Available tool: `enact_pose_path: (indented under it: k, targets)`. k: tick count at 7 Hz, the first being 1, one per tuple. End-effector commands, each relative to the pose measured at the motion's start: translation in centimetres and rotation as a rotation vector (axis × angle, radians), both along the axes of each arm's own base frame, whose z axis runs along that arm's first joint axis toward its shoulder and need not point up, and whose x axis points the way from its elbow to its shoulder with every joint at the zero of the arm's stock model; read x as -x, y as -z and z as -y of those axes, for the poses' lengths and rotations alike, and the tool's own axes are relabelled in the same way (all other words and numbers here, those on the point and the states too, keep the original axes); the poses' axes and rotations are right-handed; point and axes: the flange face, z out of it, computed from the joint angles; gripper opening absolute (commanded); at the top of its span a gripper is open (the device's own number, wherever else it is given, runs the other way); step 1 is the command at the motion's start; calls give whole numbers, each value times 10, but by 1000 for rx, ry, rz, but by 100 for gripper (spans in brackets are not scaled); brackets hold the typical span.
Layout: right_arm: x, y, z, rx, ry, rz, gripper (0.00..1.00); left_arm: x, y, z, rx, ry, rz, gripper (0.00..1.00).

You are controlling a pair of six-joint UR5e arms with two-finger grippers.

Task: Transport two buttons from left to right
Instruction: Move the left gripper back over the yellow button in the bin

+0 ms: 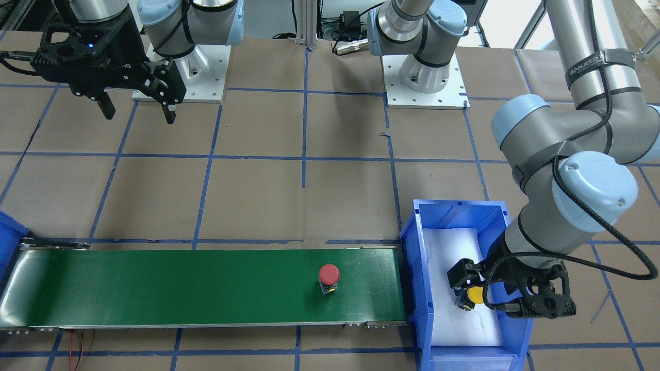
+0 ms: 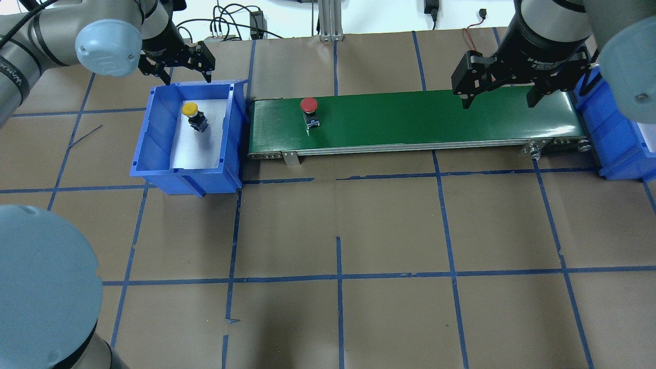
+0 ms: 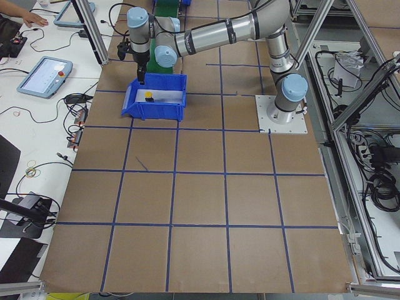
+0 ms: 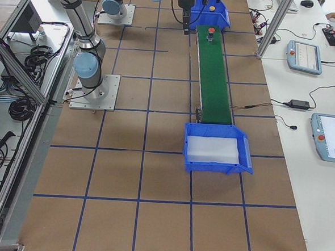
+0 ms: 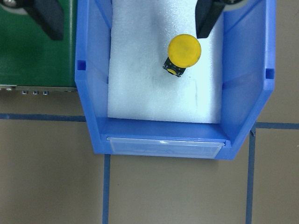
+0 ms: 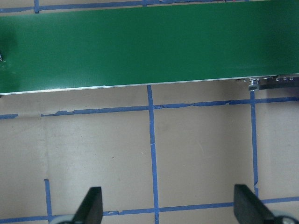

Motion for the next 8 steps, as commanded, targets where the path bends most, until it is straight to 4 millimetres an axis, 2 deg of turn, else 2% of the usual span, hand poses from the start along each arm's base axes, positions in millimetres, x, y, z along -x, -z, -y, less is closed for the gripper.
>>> enact_pose_path:
  k: [1,3,5,8]
  targets:
    - [-1,0,0,0,-3,2,100,-14,19,2,-24,14,-1,99]
    - [-2,0,0,2,-3,5,100,-15,36,1,-50,14,-1,99]
    - [-1,0,0,0,-3,2,100,-13,60,-8,-55,14,-4,99]
    - [-2,0,-1,0,-4,0,100,-14,68,-4,-59,16,-4,99]
